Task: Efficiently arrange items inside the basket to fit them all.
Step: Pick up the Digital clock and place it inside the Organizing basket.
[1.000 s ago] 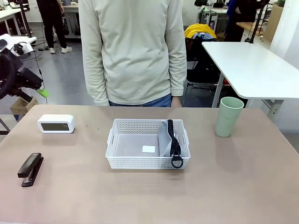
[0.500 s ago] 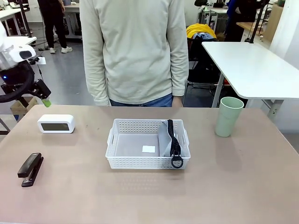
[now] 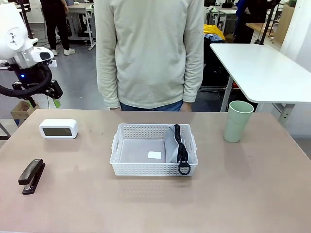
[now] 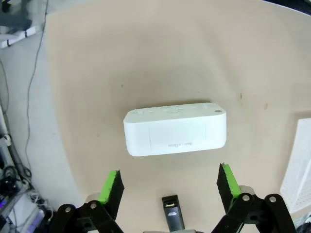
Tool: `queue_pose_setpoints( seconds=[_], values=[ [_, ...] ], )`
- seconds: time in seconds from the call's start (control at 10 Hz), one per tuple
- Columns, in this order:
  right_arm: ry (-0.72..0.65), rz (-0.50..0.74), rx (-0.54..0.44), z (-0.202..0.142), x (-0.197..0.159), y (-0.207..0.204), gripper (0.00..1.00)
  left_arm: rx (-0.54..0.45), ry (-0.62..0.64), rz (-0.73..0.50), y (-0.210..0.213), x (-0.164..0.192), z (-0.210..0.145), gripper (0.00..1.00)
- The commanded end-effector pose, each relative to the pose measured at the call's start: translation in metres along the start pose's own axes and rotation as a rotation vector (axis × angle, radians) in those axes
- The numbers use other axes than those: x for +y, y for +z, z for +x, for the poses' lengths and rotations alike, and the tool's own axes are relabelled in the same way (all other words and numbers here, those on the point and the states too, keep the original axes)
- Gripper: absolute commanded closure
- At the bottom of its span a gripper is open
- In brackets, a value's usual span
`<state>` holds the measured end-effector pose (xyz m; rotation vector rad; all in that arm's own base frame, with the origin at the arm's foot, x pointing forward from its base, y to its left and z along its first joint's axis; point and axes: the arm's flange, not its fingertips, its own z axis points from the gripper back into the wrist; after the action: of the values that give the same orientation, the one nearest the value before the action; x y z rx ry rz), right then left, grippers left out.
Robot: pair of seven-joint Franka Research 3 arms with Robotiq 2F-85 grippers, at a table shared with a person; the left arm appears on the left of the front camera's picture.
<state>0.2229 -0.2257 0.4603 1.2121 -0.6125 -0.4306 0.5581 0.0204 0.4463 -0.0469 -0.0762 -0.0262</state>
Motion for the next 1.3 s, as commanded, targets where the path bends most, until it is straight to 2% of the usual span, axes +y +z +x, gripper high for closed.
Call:
queue_pose_setpoints(
  seconds=[0.0,0.4,0.7,0.9,1.2],
  values=[
    [0.03,0.024,-0.012,0.003,0.001,0.0,0.0,-0.013,-0.057,-0.003,0.008,-0.001,-0.016,0.0],
    [0.03,0.024,-0.012,0.003,0.001,0.0,0.0,-0.01,-0.033,0.0,0.008,-0.002,-0.008,0.0],
    [0.03,0.024,-0.012,0.003,0.001,0.0,0.0,0.033,-0.136,-0.055,-0.001,0.007,0.007,0.0],
    [0.03,0.024,-0.012,0.003,0.001,0.0,0.0,0.073,-0.138,-0.06,-0.008,0.009,0.012,0.0],
    [0.03,0.024,-0.012,0.003,0.001,0.0,0.0,0.051,-0.163,-0.059,-0.009,0.009,0.017,0.0]
  ],
)
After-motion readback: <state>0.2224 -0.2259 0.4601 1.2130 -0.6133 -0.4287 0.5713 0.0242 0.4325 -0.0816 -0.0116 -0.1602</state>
